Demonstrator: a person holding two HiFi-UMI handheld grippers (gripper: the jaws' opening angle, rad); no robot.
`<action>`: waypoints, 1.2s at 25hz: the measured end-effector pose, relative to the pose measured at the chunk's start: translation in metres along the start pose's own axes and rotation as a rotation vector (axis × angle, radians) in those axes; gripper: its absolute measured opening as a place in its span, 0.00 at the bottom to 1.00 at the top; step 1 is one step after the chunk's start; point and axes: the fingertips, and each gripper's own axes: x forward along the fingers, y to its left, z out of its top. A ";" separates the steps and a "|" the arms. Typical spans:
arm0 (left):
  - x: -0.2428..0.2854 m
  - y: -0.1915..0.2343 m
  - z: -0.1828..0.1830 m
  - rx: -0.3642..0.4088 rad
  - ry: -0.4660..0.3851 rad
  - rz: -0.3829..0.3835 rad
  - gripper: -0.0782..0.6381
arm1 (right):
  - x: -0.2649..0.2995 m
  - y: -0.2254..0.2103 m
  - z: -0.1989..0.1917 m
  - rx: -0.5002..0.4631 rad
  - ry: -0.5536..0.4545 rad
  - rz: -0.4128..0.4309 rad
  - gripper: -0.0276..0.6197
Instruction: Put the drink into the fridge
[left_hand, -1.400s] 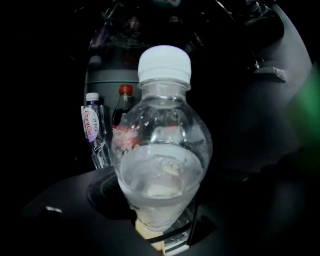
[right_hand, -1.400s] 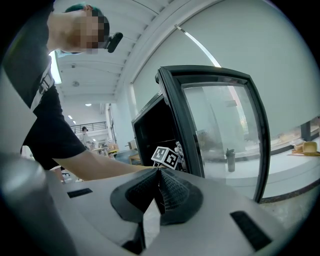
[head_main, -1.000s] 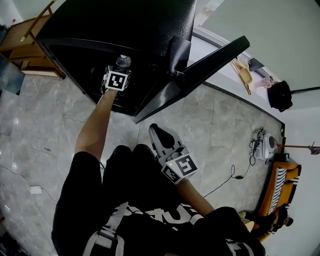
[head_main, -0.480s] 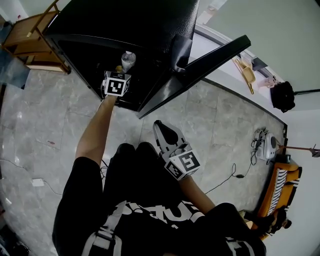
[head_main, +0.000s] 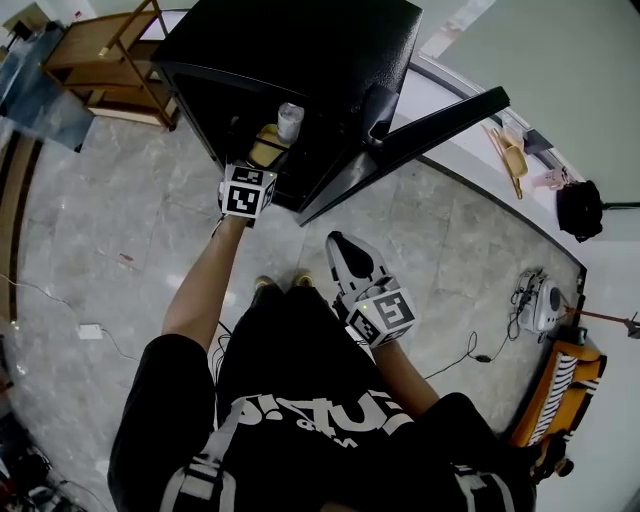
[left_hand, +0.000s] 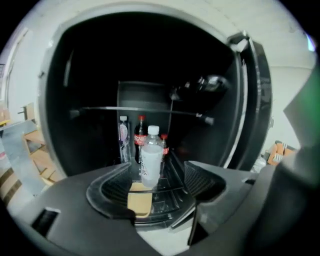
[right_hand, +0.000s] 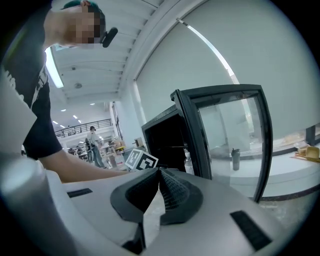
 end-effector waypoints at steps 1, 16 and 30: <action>-0.010 -0.002 0.002 -0.006 -0.003 0.000 0.56 | -0.001 0.002 0.003 0.002 0.003 0.004 0.08; -0.137 -0.044 0.047 -0.091 -0.098 -0.026 0.33 | -0.002 0.016 0.023 -0.034 0.025 0.076 0.08; -0.239 -0.059 0.071 -0.241 -0.245 -0.045 0.12 | 0.006 0.018 0.047 -0.059 0.011 0.118 0.08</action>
